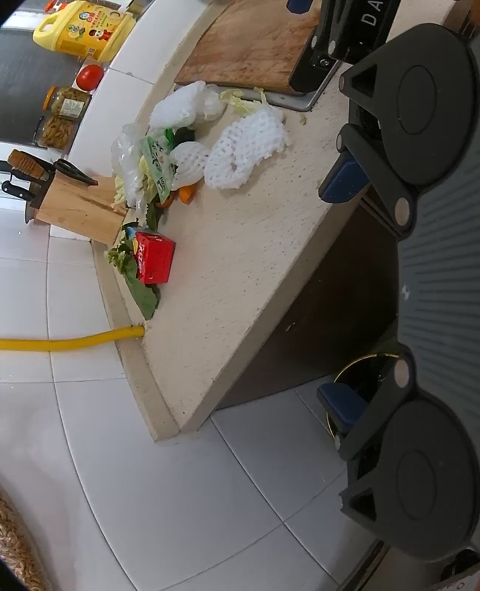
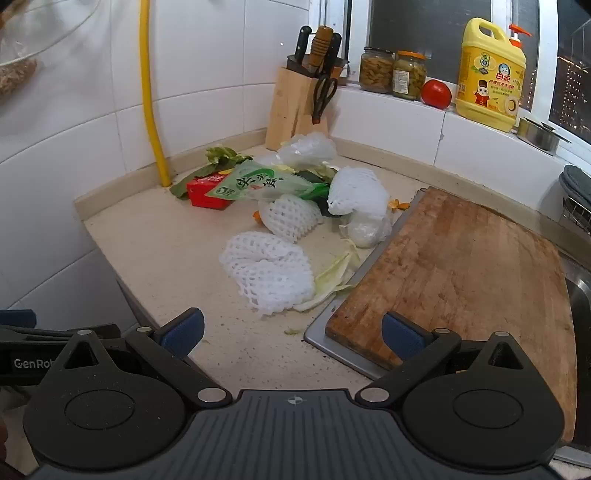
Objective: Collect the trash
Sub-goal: 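Move both tools toward the white foam nets on the countertop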
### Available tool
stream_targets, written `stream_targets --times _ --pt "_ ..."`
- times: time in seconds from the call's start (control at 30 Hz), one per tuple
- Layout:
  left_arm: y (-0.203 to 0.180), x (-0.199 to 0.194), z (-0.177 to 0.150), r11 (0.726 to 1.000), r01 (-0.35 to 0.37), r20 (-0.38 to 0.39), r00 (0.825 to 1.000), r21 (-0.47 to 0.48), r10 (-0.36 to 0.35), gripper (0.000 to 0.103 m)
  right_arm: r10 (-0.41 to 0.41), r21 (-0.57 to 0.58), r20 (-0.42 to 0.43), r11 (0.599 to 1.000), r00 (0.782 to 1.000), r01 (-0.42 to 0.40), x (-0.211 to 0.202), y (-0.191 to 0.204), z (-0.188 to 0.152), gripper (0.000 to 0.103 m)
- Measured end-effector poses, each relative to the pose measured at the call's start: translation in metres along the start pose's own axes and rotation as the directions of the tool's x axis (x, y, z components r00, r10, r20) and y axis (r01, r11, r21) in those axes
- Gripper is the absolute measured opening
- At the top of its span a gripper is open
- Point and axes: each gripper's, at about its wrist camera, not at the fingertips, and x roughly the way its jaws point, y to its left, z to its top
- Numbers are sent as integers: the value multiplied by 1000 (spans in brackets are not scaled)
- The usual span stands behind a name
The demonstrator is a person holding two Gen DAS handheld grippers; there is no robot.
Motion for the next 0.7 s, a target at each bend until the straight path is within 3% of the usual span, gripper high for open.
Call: stream_targets --times 0.7 --pt "-4 -1 -3 1000 9 -9 1000 -1 -9 101 -3 -1 5 1000 1000 3 0 0 0 103"
